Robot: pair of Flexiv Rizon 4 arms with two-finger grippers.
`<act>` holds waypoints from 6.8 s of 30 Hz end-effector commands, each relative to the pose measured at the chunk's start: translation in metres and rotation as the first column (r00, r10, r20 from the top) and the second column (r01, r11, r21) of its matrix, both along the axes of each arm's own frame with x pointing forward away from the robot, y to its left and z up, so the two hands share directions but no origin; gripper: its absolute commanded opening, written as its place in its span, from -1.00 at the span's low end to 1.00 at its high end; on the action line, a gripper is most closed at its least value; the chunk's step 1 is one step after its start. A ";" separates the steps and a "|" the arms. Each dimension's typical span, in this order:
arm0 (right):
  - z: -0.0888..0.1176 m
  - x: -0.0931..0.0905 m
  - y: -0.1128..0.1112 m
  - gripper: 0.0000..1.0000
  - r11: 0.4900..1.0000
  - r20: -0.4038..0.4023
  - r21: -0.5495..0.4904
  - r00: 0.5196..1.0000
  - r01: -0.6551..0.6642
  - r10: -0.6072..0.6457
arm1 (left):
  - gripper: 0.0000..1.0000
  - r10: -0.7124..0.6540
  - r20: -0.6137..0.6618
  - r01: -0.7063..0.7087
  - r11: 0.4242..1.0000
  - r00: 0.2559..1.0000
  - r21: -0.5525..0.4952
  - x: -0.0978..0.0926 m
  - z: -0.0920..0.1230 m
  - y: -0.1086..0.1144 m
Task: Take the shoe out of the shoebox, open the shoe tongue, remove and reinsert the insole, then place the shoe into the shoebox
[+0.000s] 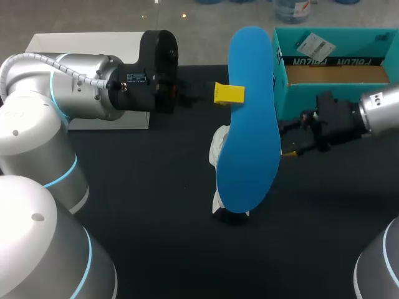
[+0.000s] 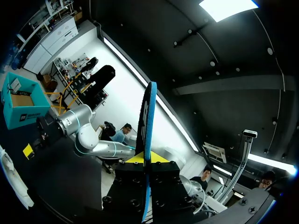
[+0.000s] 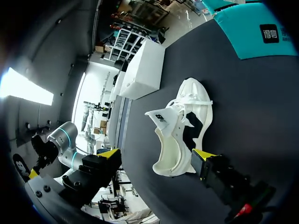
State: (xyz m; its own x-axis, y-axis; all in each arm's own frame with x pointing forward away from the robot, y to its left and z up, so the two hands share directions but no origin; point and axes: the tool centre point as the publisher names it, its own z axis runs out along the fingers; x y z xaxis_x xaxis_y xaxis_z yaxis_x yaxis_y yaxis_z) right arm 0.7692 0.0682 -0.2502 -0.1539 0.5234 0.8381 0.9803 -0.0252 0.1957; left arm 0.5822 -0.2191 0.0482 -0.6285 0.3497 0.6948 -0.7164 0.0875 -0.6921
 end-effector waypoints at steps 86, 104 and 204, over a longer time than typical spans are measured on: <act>0.147 0.033 -0.003 1.00 0.900 -0.070 0.437 0.997 0.006 0.027 | -1.00 0.123 0.949 -0.111 0.989 0.290 -0.094 0.057 -0.049 0.000; 0.147 0.033 -0.003 1.00 0.900 -0.070 0.437 0.997 0.006 0.027 | -1.00 0.205 0.974 -0.112 0.975 0.098 -0.194 0.071 -0.066 -0.006; 0.125 0.037 0.025 -1.00 0.917 -0.130 0.399 0.989 -0.013 0.070 | 1.00 0.074 0.611 0.200 0.970 -0.788 0.141 0.174 -0.149 -0.042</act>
